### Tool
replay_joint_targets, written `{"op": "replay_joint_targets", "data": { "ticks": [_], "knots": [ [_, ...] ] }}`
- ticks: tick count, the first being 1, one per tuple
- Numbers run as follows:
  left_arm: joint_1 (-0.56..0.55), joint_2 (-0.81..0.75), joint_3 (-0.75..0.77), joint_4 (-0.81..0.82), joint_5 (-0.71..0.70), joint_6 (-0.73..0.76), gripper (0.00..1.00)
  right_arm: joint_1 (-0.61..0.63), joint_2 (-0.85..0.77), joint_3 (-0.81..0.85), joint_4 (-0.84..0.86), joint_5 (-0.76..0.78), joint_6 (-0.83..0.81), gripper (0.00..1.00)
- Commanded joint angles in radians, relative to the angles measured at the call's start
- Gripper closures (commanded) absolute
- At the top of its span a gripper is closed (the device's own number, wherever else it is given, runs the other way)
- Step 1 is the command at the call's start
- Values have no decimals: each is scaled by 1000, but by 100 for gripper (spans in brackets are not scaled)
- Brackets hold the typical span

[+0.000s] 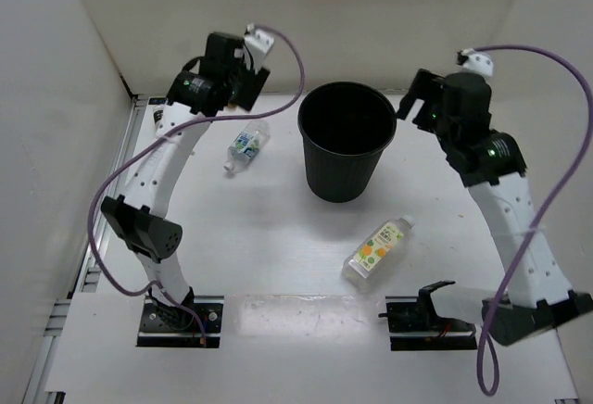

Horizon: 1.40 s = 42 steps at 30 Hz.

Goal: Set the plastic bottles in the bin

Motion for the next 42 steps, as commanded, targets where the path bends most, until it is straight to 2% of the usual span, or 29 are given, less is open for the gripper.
{"op": "replay_joint_targets", "data": {
  "ticks": [1, 3, 6, 9, 14, 16, 17, 18, 20, 22, 26, 30, 35, 42],
  "knots": [
    [-98, 18, 167, 169, -62, 129, 65, -6, -39, -85, -144, 106, 147, 7],
    [-200, 96, 254, 202, -11, 207, 62, -30, -39, -126, -217, 138, 262, 7],
    [-289, 125, 215, 264, 77, 267, 61, -59, -79, -189, -268, 129, 378, 7],
    [-289, 147, 152, 290, 214, 226, 61, -81, -158, -333, -248, 73, 470, 7],
    [-320, 220, 116, 290, 314, 157, 57, -81, -247, -500, -248, 25, 543, 7],
    [-330, 243, 130, 301, 340, 114, 52, -81, -261, -557, -248, 13, 554, 7],
    [-343, 265, 130, 301, 340, 105, 47, -81, -271, -571, -248, -4, 554, 7],
    [-343, 265, 130, 301, 325, 105, 36, -81, -271, -596, -248, -15, 554, 7],
    [-353, 274, 130, 301, 297, 84, 0, -81, -271, -605, -248, -59, 543, 7],
    [-363, 274, 117, 301, 250, 68, 0, -81, -271, -631, -262, -90, 531, 3],
    [-363, 239, 116, 301, 150, 22, 0, -81, -252, -732, -262, -200, 531, 2],
    [-363, 195, 127, 301, 64, 2, 0, -81, -226, -797, -151, -317, 519, 0],
    [-363, 130, 92, 301, -89, 2, 0, -62, -127, -806, -150, -329, 508, 0],
    [-350, -9, -31, 301, -171, 13, 0, -4, -1, -838, -100, -311, 508, 0]
  ]
}}
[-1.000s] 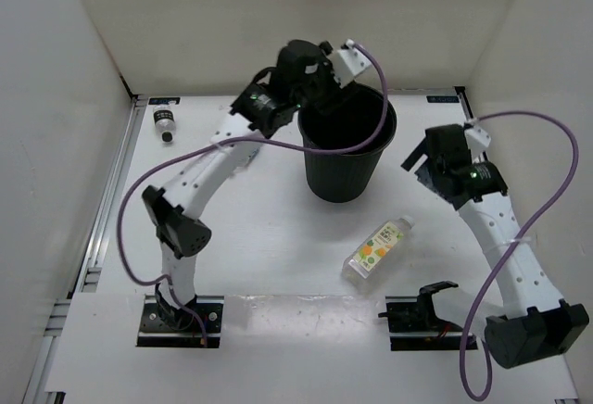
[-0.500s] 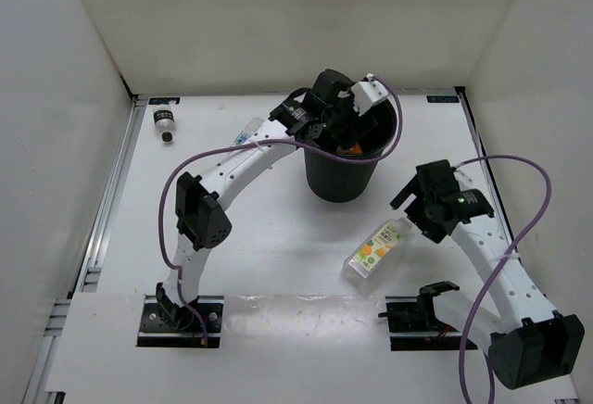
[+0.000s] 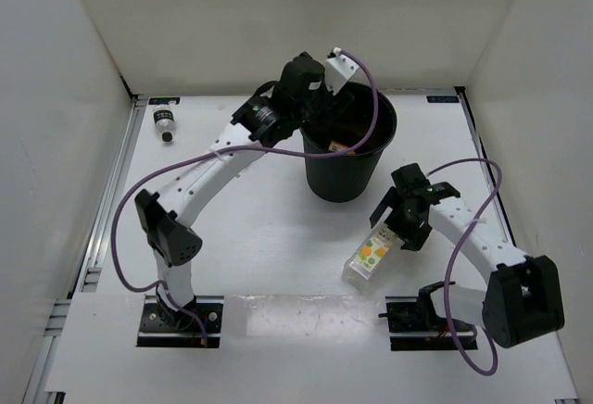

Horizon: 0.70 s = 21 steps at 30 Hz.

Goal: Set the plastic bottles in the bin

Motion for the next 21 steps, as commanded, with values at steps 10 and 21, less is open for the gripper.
{"op": "replay_joint_targets", "data": {
  "ticks": [10, 21],
  "knots": [
    [214, -238, -186, -33, -155, -105, 0, 9, 125, -56, 102, 11, -7, 48],
    [441, -312, -539, -62, -166, -163, 0, -112, -1, 384, -123, 451, -187, 83]
  ]
}}
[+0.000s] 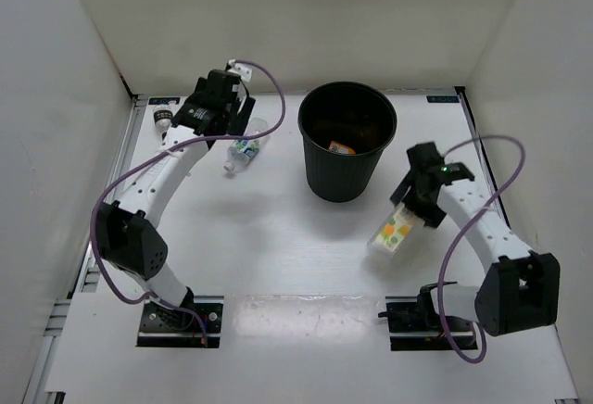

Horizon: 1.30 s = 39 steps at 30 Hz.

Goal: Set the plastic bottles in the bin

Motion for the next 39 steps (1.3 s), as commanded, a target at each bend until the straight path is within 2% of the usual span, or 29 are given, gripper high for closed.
{"op": "replay_joint_targets", "data": {
  "ticks": [1, 2, 3, 6, 7, 9, 11, 14, 17, 19, 22, 24, 27, 28, 30, 31, 33, 39],
  "knots": [
    [48, -79, -84, -25, -31, -50, 0, -4, -64, 280, -41, 312, -104, 86],
    [59, -79, -102, -25, -31, -50, 0, -4, -44, 347, -52, 359, -120, 86],
    [71, -79, -118, -25, -31, -62, 0, -4, -33, 488, -52, 404, -159, 86],
    [94, -99, -170, -25, -31, -62, 0, 16, 45, 700, 37, 597, -280, 87],
    [94, -99, -191, -25, -31, -62, 0, 41, 94, 831, 72, 651, -322, 87],
    [117, -108, -213, -25, -31, -62, 0, 75, 140, 944, 221, 769, -472, 87],
    [126, -108, -245, -25, -31, -62, 0, 121, 200, 1058, 371, 769, -561, 87],
    [127, -119, -288, -25, -31, -62, 0, 180, 237, 1075, 495, 636, -643, 87],
    [127, -142, -328, -25, -21, -53, 0, 226, 237, 980, 552, 436, -652, 87],
    [127, -142, -343, -25, -21, -53, 0, 275, 237, 889, 565, 294, -661, 82],
    [127, -127, -354, -25, 7, -53, 0, 344, 258, 805, 565, 306, -684, 78],
    [127, -98, -334, -25, 7, -53, 0, 353, 269, 733, 565, 298, -684, 74],
    [127, -59, -284, -25, 28, -53, 0, 373, 289, 698, 565, 248, -684, 59],
    [127, -50, -270, -25, 42, -53, 0, 384, 289, 684, 554, 236, -684, 41],
    [127, -16, -225, -34, 51, -44, 0, 384, 307, 693, 531, 235, -684, 28],
    [127, -2, -210, -34, 64, -44, 0, 384, 307, 704, 499, 235, -684, 12],
    [117, 27, -160, -46, 76, -35, 0, 384, 307, 724, 471, 246, -674, 0],
    [61, 163, -23, -55, 85, 31, 0, 384, 251, 809, 448, 260, -683, 0]
  ]
}}
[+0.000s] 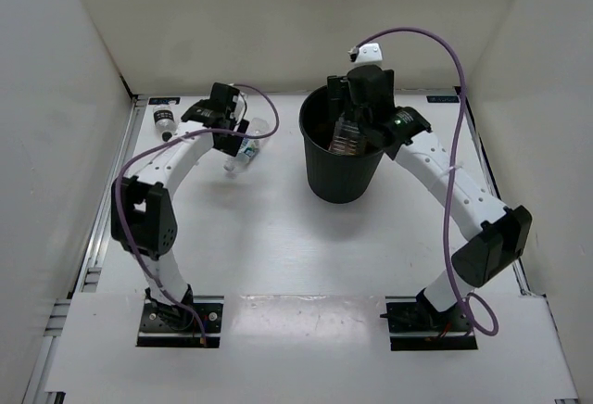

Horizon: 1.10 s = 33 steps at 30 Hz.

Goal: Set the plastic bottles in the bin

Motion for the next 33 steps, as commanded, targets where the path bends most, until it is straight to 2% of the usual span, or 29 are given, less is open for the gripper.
{"op": "replay_joint_targets", "data": {
  "ticks": [1, 5, 11, 14, 17, 26, 27, 28, 32, 33],
  "knots": [
    [-43, 70, 119, -5, 42, 47, 0, 0, -94, 102, -2, 25, -23, 0],
    [-43, 201, 271, -5, 177, 105, 0, 0, -172, 124, -23, 3, -45, 0],
    [-75, 411, 497, -16, 243, 219, 0, 0, -287, 38, -71, 41, -45, 0],
    [-86, 517, 587, -16, 216, 219, 0, 0, -315, 15, -94, 69, -25, 0],
    [-86, 632, 695, -16, 96, 187, 0, 0, -342, 15, -120, 69, 0, 0],
    [-59, 721, 718, -16, 122, 158, 0, 0, -373, 17, -163, 97, 9, 0],
    [-59, 712, 700, -16, 122, 158, 5, 0, -373, 17, -163, 97, 18, 0],
    [-59, 700, 688, -16, 137, 158, 23, 0, -373, 26, -163, 97, 18, 0],
    [-48, 603, 648, -16, 137, 147, 80, 0, -373, 38, -163, 109, 40, 0],
    [-48, 558, 648, -16, 128, 147, 86, 0, -382, 38, -163, 109, 49, 0]
  ]
}}
